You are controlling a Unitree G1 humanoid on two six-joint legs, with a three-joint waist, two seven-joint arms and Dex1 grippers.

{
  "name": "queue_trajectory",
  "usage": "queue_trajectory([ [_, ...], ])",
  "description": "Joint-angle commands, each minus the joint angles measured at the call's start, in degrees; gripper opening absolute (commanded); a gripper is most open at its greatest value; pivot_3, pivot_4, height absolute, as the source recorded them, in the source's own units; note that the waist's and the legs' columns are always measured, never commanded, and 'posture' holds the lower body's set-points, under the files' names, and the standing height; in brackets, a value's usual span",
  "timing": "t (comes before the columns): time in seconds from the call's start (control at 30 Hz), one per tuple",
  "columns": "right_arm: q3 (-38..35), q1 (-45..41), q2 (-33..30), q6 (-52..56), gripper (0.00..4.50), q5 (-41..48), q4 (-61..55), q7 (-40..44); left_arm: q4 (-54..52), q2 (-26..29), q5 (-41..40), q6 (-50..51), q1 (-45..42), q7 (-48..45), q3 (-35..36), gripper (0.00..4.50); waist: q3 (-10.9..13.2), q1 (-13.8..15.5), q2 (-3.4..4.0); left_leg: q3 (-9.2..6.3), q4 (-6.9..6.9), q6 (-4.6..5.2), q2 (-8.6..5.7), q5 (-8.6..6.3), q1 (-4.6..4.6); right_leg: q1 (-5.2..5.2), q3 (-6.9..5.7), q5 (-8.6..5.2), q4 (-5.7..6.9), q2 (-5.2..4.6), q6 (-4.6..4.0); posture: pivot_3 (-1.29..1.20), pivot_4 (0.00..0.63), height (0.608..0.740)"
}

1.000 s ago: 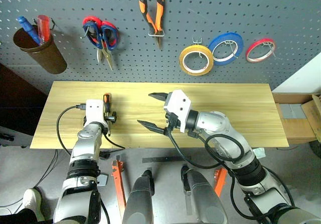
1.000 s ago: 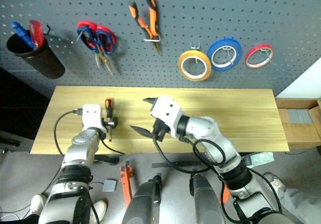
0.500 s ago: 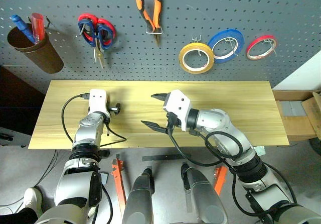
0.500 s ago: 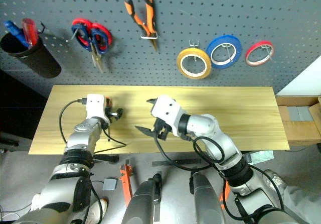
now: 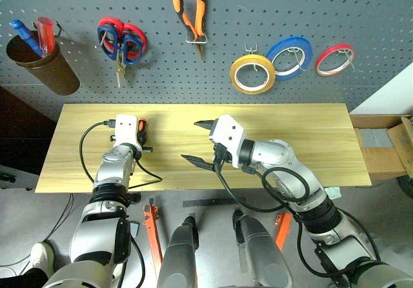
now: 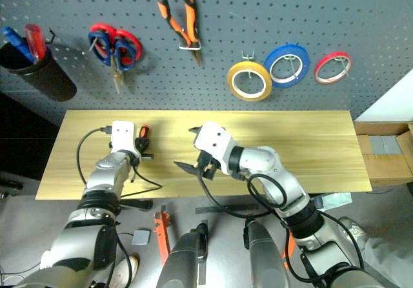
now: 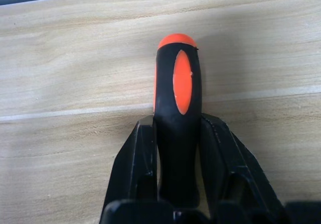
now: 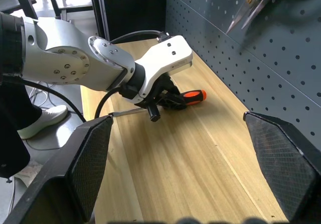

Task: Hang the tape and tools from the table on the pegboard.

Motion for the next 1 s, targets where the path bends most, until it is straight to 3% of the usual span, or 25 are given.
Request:
queue_trajectory([
  [0.03, -0.7, -1.0, 0.8, -1.9, 4.5, 0.1, -0.5, 0.2, -2.3, 0.4, -0.1, 0.4, 0.9, 1.3, 0.1, 0.8, 0.0, 0.0, -0.01, 0.0, 0.0, 0.0, 0.0, 0.0, 0.0, 0.0, 0.0, 0.0, 0.0, 0.0, 0.0, -0.11, 0.409, 0.74],
  [0.23, -5.6, 0.0, 3.1, -0.1, 4.5, 9.8, -4.6, 4.1, -31.3, -1.6, 2.5, 9.3, 12.2, 5.2, -2.3, 0.8, -0.1, -0.1, -0.1, -0.08, -0.05, -0.12, 0.0, -0.04, -0.12, -0.18, -0.01, 0.03, 0.05, -0.14, -0.01, -0.08, 0.353, 0.74],
  [0.37, -8.0, 1.2, 3.2, 1.3, 4.5, 14.4, -7.0, 4.9, -53.4, -6.4, 2.9, 19.0, 18.0, 12.2, 0.1, 0.8, -0.2, 0.3, -0.27, -0.19, -0.05, -0.21, -0.05, -0.1, -0.26, -0.26, -0.11, 0.2, 0.05, -0.23, -0.29, -0.05, 0.309, 0.74],
  [0.47, -9.3, 1.8, 4.1, 1.8, 4.5, 16.0, -7.4, 3.2, -67.9, -8.8, 5.6, 26.5, 19.8, 15.9, -0.9, 0.8, -0.5, 0.5, -0.66, -0.22, 0.0, -0.21, -0.1, -0.1, -0.34, -0.26, -0.15, 0.21, 0.03, -0.27, -0.29, -0.02, 0.273, 0.74],
  [0.57, -9.5, 1.7, 5.3, 0.7, 4.5, 15.9, -6.5, 1.9, -76.8, -6.9, 10.5, 29.4, 17.6, 17.0, -3.5, 0.8, -1.1, 0.9, -0.94, -0.21, 0.05, -0.24, -0.13, -0.08, -0.38, -0.27, -0.17, 0.21, 0.02, -0.27, -0.28, 0.0, 0.241, 0.74],
  [0.77, -10.0, 0.0, 8.2, -3.1, 4.5, 14.6, -3.1, 0.5, -76.6, 2.8, 17.3, 24.1, 8.2, 16.5, -3.6, 0.8, -3.1, 1.1, -1.12, -0.17, 0.01, -0.65, -0.03, 0.17, -0.47, -0.37, -0.38, 0.22, 0.04, -0.02, -0.28, 0.04, 0.2, 0.74],
  [1.0, -11.0, -1.6, 10.0, -9.2, 4.5, 12.8, 1.5, -1.3, -62.5, 12.2, 18.6, 8.0, -4.5, 18.8, 0.4, 0.8, -4.8, 1.8, -1.37, -0.18, 0.03, -0.75, 0.0, 0.25, -0.43, -0.35, -0.42, 0.27, 0.05, 0.17, -0.37, 0.04, 0.182, 0.74],
])
